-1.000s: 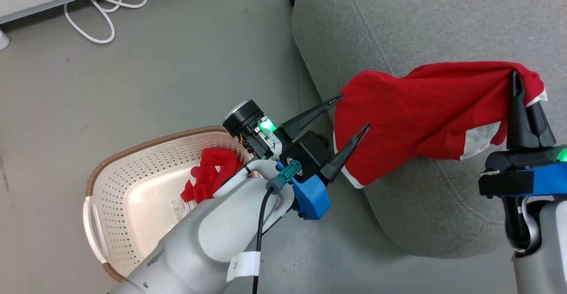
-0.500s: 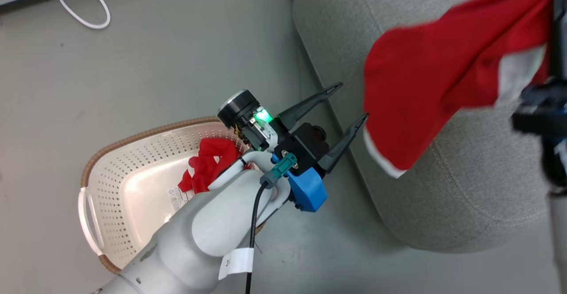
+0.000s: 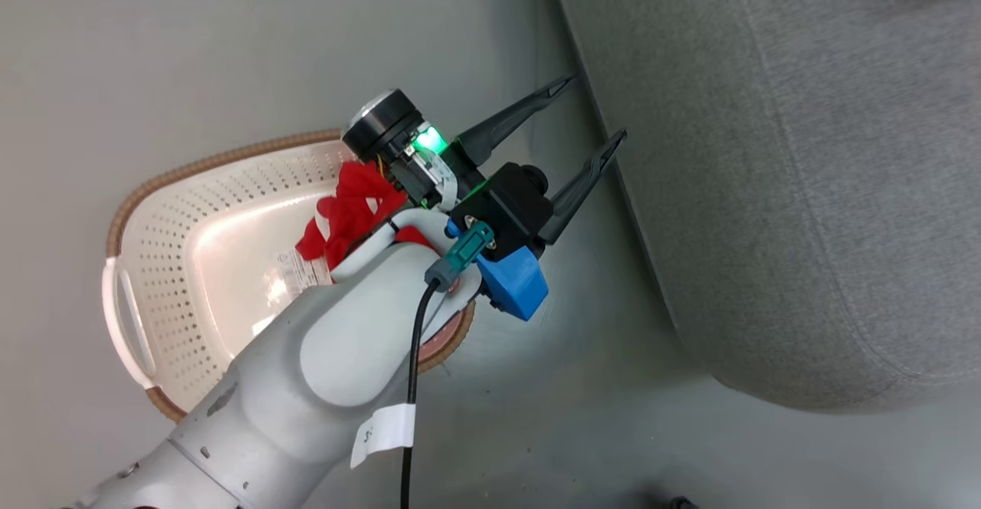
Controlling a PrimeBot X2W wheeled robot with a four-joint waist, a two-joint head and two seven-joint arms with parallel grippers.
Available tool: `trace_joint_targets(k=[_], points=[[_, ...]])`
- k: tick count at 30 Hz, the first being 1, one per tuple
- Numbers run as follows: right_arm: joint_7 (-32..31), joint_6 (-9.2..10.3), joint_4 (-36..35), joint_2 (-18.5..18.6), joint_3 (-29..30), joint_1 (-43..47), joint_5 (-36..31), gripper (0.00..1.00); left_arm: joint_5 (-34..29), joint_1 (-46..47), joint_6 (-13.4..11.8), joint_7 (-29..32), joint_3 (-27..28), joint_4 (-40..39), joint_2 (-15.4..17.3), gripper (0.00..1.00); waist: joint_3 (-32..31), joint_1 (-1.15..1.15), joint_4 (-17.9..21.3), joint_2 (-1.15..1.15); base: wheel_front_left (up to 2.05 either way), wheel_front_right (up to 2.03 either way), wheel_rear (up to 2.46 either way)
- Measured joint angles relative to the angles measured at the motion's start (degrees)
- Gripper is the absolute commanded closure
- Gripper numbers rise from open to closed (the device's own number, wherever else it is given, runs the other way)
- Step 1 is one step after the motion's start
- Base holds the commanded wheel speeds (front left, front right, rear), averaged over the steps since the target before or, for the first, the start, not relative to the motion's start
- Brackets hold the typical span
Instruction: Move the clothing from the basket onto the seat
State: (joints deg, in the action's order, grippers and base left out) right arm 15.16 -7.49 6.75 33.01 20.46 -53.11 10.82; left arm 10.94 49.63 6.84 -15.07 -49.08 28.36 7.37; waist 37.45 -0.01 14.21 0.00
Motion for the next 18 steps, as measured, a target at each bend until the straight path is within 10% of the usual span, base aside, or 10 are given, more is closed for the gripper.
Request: trace_joint_targets(k=[18], points=[[0.0,0.0,16.17,-3.27,0.12,3.23,-2.45,1.0,-1.34,2.97,-0.26,0.0,-0.57,-2.2,0.71,0.0,6.69,0.0,-2.03,0.0,0.0,0.0,0.0]])
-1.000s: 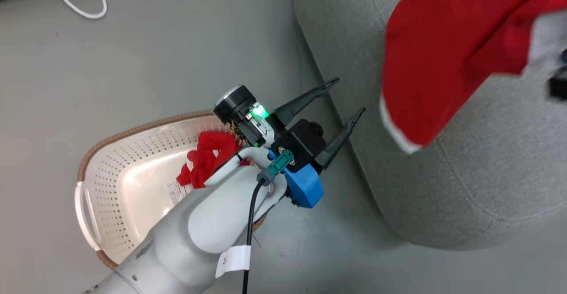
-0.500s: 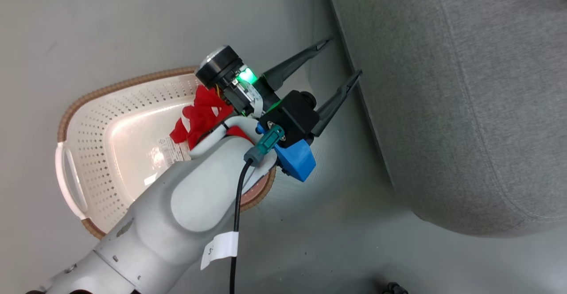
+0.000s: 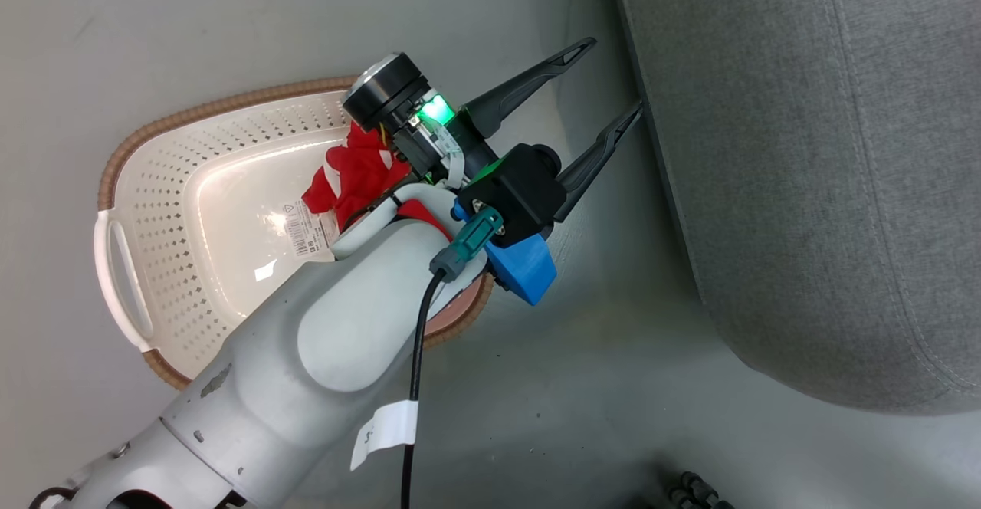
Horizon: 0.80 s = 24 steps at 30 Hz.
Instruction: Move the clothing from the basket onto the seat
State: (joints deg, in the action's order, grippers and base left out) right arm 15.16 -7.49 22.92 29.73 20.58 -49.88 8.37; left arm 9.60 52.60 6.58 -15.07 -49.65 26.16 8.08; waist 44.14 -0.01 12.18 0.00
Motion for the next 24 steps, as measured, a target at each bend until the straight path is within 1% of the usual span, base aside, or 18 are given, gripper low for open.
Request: trace_joint_targets(k=[10,13,14,15,16,21,24], points=[[-0.02,0.0,9.84,-3.93,-3.25,2.4,-0.59,1.0,0.0,0.6,0.0,0.0,-0.04,-0.2,-0.11,0.0,1.03,0.0,-1.23,0.0,0.0,0.0,0.0],[-0.01,0.0,9.99,-4.07,-2.4,2.57,-0.18,1.0,0.0,0.6,-0.04,0.0,-0.03,-0.26,-0.12,0.0,0.72,0.0,-1.26,0.0,0.0,0.0,0.0],[-0.01,0.0,9.99,-4.07,-2.4,2.57,-0.18,0.67,0.0,0.6,-0.04,0.0,-0.03,-0.26,-0.12,0.0,0.72,0.0,-1.26,0.0,0.0,0.0,0.0],[-0.01,0.0,9.49,-4.17,-1.41,3.43,-0.16,0.12,0.0,0.59,-0.08,0.0,0.05,-0.35,-0.1,0.0,0.26,0.0,-1.23,0.0,0.0,0.0,0.0],[-0.01,0.0,9.01,-4.44,-0.9,4.0,-0.19,0.0,0.01,0.55,-0.15,0.0,0.18,-0.35,-0.09,0.0,-0.07,0.0,-1.18,0.0,0.0,0.0,0.0],[0.0,0.0,5.78,-5.71,0.97,7.98,-0.6,0.0,0.43,-0.7,-0.44,0.0,0.58,-0.54,-0.36,0.0,-2.43,0.01,-0.83,0.0,0.0,0.0,0.0],[-0.01,0.0,2.88,-7.28,2.25,11.87,-1.13,0.0,0.76,-1.77,-0.53,0.0,0.87,-0.92,-0.91,0.0,-4.46,0.01,-0.65,0.0,0.0,0.0,0.0]])
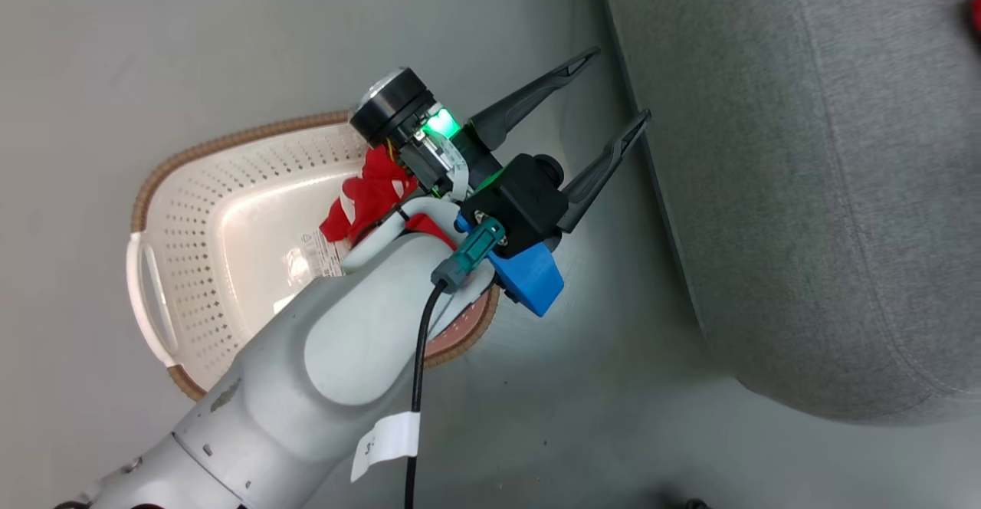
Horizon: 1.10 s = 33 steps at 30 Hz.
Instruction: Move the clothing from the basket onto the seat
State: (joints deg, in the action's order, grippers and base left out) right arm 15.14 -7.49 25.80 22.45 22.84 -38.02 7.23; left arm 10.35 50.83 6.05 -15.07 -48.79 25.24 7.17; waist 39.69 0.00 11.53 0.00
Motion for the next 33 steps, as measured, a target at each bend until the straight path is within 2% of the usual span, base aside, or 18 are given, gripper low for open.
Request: trace_joint_targets(k=[5,11,19,26,33], points=[[0.0,0.0,-5.09,-2.63,1.59,7.36,-1.01,0.0,0.82,-2.59,-0.46,0.0,1.54,-0.63,-0.38,0.0,-4.15,0.0,0.09,0.0,0.0,0.0,0.0],[0.0,0.0,-12.29,-4.76,0.67,12.99,-0.99,0.0,1.85,-6.95,-1.55,0.0,5.06,-2.2,-0.52,0.0,-9.94,0.01,-0.12,0.0,0.0,0.0,0.0],[0.01,0.0,-17.33,-5.52,-8.31,16.13,0.24,0.0,2.77,-13.52,-3.08,0.0,12.24,-4.8,-0.68,0.0,-17.23,0.01,-2.18,0.0,0.0,0.0,0.0],[0.01,0.0,-18.52,-5.95,-17.0,16.53,0.38,0.0,2.38,-19.48,-4.15,0.0,19.96,-7.15,-0.89,0.0,-21.92,0.01,-6.11,0.0,0.0,0.0,0.0],[0.01,0.0,-18.81,-7.89,-22.16,18.11,0.91,0.0,1.11,-26.09,-4.53,0.0,26.84,-8.83,-1.41,0.0,-26.53,0.01,-10.25,0.0,0.0,0.0,0.0]])
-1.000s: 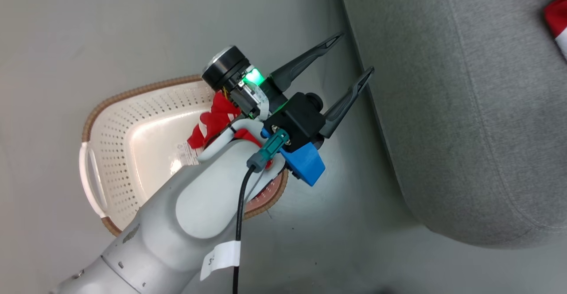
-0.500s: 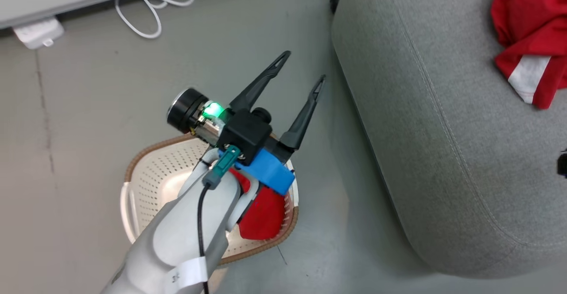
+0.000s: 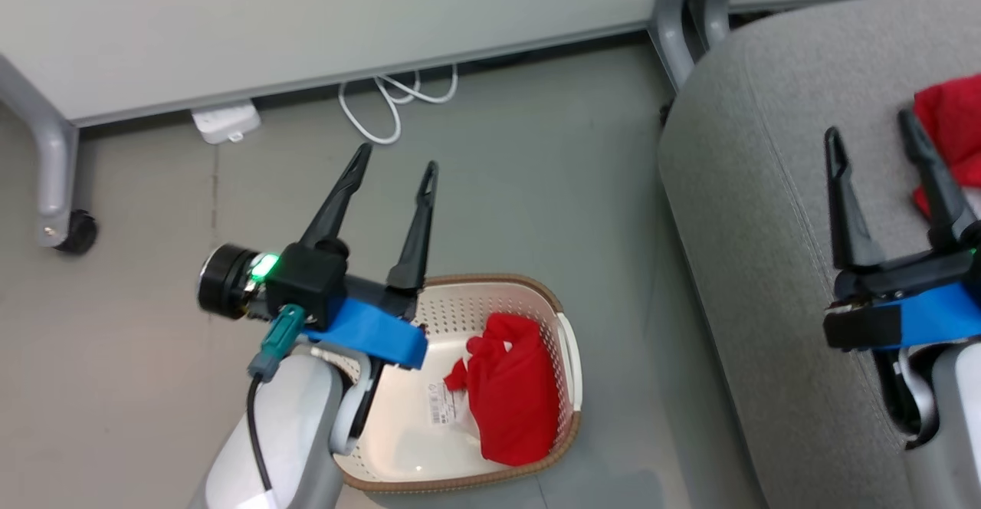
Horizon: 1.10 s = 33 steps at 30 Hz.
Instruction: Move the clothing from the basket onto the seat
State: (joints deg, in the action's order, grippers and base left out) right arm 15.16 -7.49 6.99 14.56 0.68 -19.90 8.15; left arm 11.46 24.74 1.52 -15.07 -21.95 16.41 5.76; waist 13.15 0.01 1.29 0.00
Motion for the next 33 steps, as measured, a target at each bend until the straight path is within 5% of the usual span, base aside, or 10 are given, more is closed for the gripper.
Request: trace_joint_targets(k=[13,33], points=[[0.0,0.0,0.63,-5.5,0.0,8.34,0.51,0.0,-2.52,-11.46,1.05,0.0,10.03,-2.56,-0.63,0.0,-8.18,0.0,-4.19,0.0,0.0,0.0,0.0],[-0.01,0.0,2.07,-10.02,4.03,19.71,0.51,0.0,-3.97,-20.03,4.16,0.0,15.06,-2.02,-2.55,0.0,-13.15,0.0,-5.16,0.0,0.0,0.0,0.0]])
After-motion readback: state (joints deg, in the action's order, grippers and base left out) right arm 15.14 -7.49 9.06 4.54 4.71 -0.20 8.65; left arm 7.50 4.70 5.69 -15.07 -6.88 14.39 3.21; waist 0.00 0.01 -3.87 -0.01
